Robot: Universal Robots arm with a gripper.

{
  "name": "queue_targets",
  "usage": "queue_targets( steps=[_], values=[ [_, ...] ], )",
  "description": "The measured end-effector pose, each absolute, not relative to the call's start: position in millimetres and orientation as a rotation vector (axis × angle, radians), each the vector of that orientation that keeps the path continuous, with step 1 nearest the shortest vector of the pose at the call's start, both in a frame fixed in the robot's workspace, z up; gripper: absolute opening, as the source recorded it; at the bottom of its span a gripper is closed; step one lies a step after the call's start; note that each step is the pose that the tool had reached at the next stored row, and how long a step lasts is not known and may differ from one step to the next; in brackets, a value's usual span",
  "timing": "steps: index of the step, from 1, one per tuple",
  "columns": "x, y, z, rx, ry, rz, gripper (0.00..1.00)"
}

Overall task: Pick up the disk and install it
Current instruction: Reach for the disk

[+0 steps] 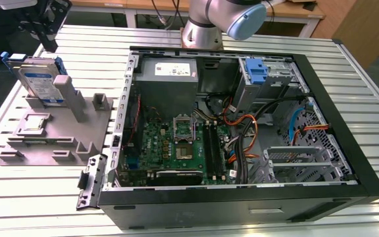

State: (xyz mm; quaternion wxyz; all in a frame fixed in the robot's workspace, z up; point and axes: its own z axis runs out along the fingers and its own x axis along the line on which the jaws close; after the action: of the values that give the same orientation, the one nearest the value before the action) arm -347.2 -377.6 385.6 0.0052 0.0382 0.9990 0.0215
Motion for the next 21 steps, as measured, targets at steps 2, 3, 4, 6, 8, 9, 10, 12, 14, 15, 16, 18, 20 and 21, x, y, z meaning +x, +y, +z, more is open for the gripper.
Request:
queue_targets(
  steps=[2,3,4,6,8,9,10,12,14,15,16,18,20,21],
  values=[
    [-349.4,-377.6,385.5,0.119,3.128,0.067,0.1],
    [-351.2,-377.5,385.4,0.119,3.128,0.067,0.1],
    [-353.2,-377.3,385.3,0.119,3.128,0.067,0.1],
    [-357.7,-376.1,385.1,0.119,3.128,0.067,0.1],
    [-361.3,-374.5,384.9,0.12,3.128,0.067,0.1],
    [-363.0,-373.6,384.7,0.12,3.128,0.067,0.1],
    [-364.6,-372.6,384.5,0.12,3.128,0.067,0.1],
    [-367.5,-370.5,384.2,0.12,3.128,0.067,0.1],
    [-370.9,-368.9,384.1,0.121,3.129,0.067,0.1],
    [-372.8,-368.1,383.9,0.121,3.129,0.067,0.1],
    [-374.9,-367.4,383.7,0.121,3.13,0.067,0.1],
    [-379.5,-366.2,383.4,0.122,3.131,0.067,0.1],
    [-384.2,-365.1,383.2,0.122,3.131,0.067,0.1],
    [-386.6,-364.6,383.0,0.122,3.132,0.067,0.1]
  ],
)
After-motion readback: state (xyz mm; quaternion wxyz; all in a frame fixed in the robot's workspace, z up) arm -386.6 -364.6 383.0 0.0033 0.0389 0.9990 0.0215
